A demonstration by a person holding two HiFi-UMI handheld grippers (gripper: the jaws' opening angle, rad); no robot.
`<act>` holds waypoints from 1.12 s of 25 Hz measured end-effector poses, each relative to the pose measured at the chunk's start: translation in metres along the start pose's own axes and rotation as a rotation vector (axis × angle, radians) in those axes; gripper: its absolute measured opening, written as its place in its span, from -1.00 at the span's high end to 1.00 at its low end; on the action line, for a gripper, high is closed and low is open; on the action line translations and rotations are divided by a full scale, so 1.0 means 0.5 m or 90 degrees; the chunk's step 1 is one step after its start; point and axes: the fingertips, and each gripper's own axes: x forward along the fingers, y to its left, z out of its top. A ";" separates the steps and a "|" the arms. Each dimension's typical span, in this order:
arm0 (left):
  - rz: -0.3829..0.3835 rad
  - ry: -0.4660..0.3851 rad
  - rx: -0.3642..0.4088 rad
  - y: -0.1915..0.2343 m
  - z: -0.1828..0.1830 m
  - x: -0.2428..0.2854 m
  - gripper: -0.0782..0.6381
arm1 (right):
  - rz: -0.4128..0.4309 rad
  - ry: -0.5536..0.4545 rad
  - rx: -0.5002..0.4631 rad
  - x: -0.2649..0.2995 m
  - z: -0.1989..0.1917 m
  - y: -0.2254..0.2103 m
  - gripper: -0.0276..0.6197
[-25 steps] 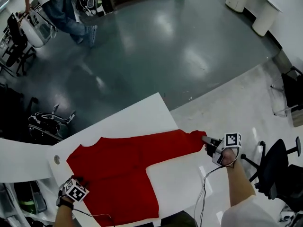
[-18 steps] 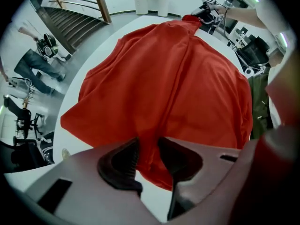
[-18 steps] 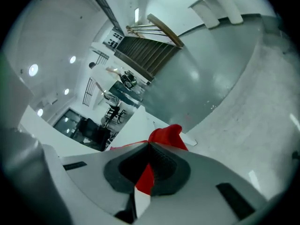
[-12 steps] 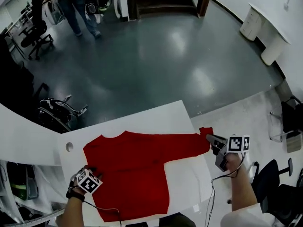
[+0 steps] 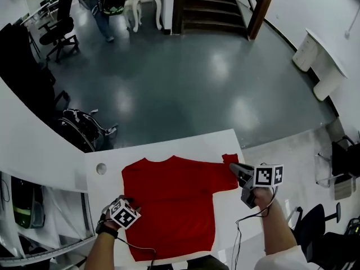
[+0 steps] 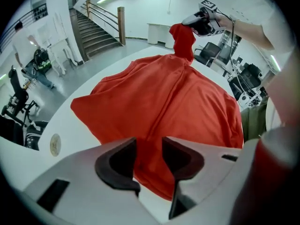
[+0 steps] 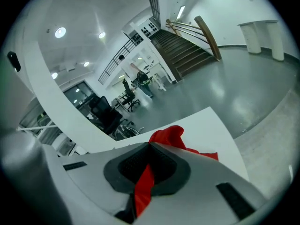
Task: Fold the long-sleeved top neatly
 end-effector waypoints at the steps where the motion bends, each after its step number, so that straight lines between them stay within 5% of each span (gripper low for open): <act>1: -0.002 -0.006 -0.002 -0.001 0.001 -0.002 0.30 | 0.004 0.004 -0.004 0.015 -0.004 0.017 0.86; 17: 0.015 -0.046 0.032 -0.022 -0.004 -0.022 0.23 | 0.100 0.080 -0.084 0.282 -0.096 0.330 0.86; 28: 0.039 -0.096 -0.012 0.011 -0.034 -0.065 0.22 | 0.155 0.158 -0.172 0.431 -0.233 0.527 0.86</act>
